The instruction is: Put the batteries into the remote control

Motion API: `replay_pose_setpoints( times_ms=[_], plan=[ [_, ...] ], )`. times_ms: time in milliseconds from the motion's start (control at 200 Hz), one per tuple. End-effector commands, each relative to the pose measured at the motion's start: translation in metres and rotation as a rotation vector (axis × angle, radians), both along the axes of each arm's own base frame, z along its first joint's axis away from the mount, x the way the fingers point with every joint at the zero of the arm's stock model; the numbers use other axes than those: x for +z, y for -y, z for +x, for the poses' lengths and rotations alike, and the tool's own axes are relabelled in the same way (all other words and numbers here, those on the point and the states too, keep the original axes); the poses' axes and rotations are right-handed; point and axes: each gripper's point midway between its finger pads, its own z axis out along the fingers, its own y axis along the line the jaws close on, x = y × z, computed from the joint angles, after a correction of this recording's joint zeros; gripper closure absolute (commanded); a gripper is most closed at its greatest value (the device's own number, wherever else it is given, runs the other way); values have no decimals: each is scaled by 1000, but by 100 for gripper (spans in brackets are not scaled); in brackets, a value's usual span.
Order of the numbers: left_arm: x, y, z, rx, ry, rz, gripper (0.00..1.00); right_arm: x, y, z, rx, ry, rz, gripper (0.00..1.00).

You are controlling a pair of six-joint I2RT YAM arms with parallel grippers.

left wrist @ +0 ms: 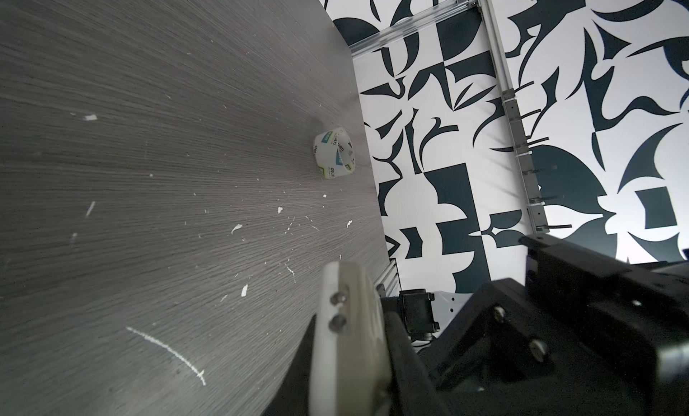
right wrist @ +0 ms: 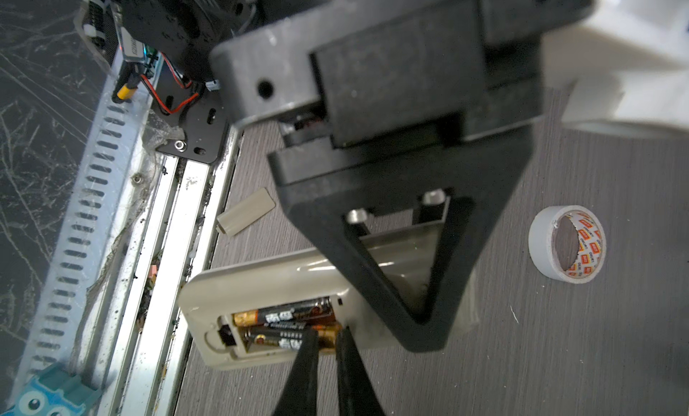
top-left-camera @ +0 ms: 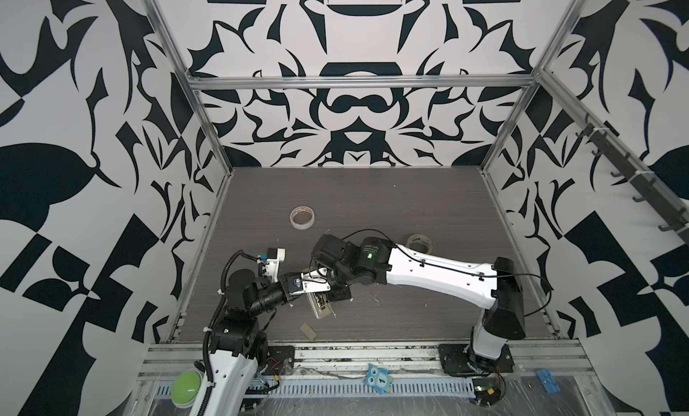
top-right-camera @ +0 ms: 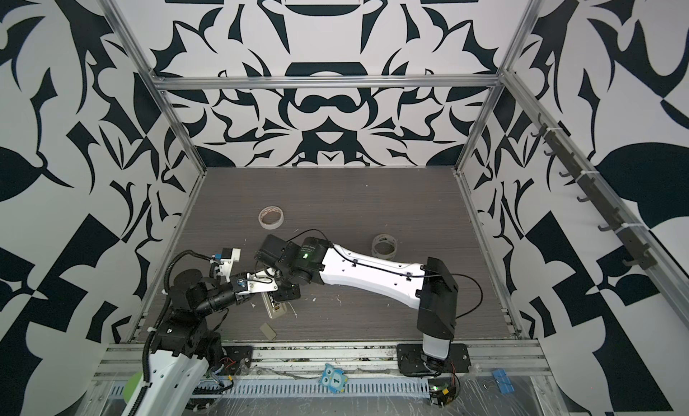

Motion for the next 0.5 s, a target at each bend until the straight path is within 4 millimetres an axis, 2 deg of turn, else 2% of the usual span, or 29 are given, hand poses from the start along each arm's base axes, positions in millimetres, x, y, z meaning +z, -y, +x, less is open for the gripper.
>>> replay_pose_setpoints(
  times_ms=[0, 160, 290, 495],
  plan=[
    [33, 5, -4, -44, 124, -45, 100, -21, 7, -11, 23, -55, -77, 86],
    [33, 5, -4, -45, 126, -44, 100, -23, 9, -12, 25, -61, -86, 85],
    [33, 5, -4, -43, 128, -44, 100, -26, 10, -16, 38, -79, -97, 89],
    [34, 5, -5, -44, 132, -44, 100, -32, 11, -18, 42, -95, -119, 89]
  ],
)
